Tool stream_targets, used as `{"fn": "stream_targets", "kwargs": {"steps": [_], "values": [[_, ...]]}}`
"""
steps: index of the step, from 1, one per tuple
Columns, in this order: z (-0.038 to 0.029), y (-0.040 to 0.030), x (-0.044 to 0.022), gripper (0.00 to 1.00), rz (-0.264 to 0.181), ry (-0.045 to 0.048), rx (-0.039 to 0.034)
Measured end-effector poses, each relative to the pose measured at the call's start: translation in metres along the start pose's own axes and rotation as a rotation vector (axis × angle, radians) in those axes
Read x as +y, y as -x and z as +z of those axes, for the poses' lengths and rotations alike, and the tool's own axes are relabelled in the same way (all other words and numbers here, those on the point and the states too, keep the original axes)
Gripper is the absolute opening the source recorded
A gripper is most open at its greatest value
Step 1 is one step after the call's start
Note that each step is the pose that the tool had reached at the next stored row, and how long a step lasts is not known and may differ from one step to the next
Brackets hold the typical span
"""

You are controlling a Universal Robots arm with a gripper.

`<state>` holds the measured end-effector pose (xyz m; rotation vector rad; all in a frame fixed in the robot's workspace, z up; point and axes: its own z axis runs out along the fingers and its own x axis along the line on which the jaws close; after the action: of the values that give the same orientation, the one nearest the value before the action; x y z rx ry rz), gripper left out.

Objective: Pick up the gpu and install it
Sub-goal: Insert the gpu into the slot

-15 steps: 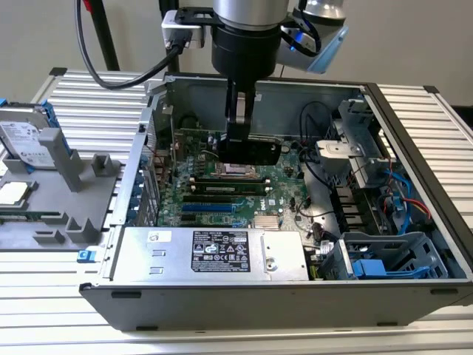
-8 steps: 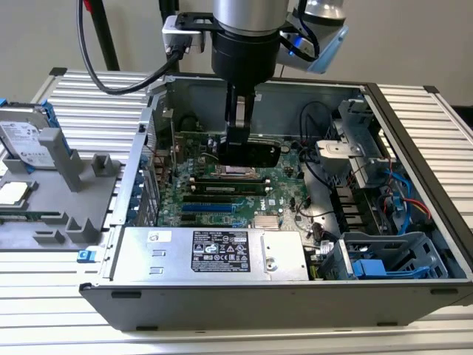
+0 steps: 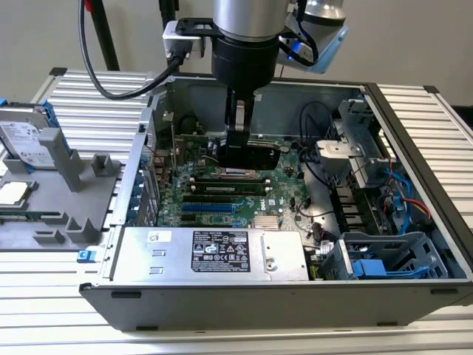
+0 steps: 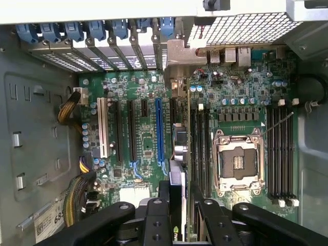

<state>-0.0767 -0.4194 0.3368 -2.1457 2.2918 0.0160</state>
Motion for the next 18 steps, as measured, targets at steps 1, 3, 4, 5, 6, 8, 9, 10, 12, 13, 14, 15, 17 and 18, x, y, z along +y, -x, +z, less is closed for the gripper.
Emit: {"fn": "stream_targets", "kwargs": {"steps": [1,3,4,5,6,8,9,10,12,13,14,15,17,18], "values": [[0.0,0.0,0.0,0.0,0.0,0.0,0.0001],[0.0003,0.0,0.0,0.0,0.0,-0.0001,-0.0002],[0.001,0.0,0.0,0.0,0.0,-0.0003,-0.0006],[0.0019,0.0,0.0,0.0,0.0,-0.0002,-0.0005],[0.0027,0.0,0.0,0.0,0.0,-0.0001,-0.0001],[0.0041,0.0,-0.0001,0.0,0.0,-0.0002,0.0009],[0.0042,0.0,-0.0001,0.0,0.0,-0.0001,0.0012],[0.0042,0.0,0.0,0.0,0.0,-0.0001,0.0012],[0.0043,0.0,0.0,0.0,0.0,-0.0001,0.0011],[0.0045,0.0,0.0,0.0,0.0,-0.0002,0.001],[0.0045,0.0,0.0,0.0,0.0,-0.0002,0.0011],[0.0046,0.0,0.0,0.0,0.0,-0.0002,0.0009],[0.0046,0.0,0.0,0.0,0.0,-0.0001,0.0007],[0.0046,0.0,0.0,0.0,0.0,-0.0002,0.0006]]}}
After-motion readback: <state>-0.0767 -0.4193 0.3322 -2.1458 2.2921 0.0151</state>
